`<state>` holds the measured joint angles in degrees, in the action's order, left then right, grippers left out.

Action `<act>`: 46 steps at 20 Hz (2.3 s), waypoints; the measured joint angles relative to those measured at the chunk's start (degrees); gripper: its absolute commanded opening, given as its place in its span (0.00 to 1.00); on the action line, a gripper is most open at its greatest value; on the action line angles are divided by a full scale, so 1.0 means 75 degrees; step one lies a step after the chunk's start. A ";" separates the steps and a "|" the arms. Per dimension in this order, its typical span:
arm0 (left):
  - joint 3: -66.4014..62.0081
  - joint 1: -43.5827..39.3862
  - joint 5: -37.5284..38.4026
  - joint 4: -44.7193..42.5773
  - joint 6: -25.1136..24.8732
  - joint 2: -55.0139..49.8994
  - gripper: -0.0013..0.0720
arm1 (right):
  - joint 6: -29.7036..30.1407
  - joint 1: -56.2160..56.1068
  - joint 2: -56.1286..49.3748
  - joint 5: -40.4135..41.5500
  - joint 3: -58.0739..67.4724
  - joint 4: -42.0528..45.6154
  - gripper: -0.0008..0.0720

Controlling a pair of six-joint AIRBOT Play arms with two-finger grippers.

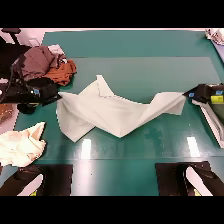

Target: Fold the shirts.

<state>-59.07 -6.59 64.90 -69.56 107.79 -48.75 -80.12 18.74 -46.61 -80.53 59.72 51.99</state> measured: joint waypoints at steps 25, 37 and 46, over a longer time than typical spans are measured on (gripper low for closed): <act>-0.7417 -0.0003 0.2894 -0.0096 0.2506 0.0026 0.06 | -0.0128 -0.1011 0.0443 0.0003 0.7382 0.2454 0.04; -0.1084 -0.0003 -0.0256 0.0291 0.2189 -0.2949 0.06 | -0.2028 -0.1513 -0.3789 0.0452 0.3838 0.4546 0.04; -0.0769 -0.0003 -0.5254 0.2229 0.2165 -0.4555 0.06 | -0.1682 -0.0670 -0.6799 0.2815 0.4514 0.2862 0.05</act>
<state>-64.84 -6.61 25.50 -52.84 124.03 -82.91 -92.73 13.72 -97.60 -59.42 93.58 73.45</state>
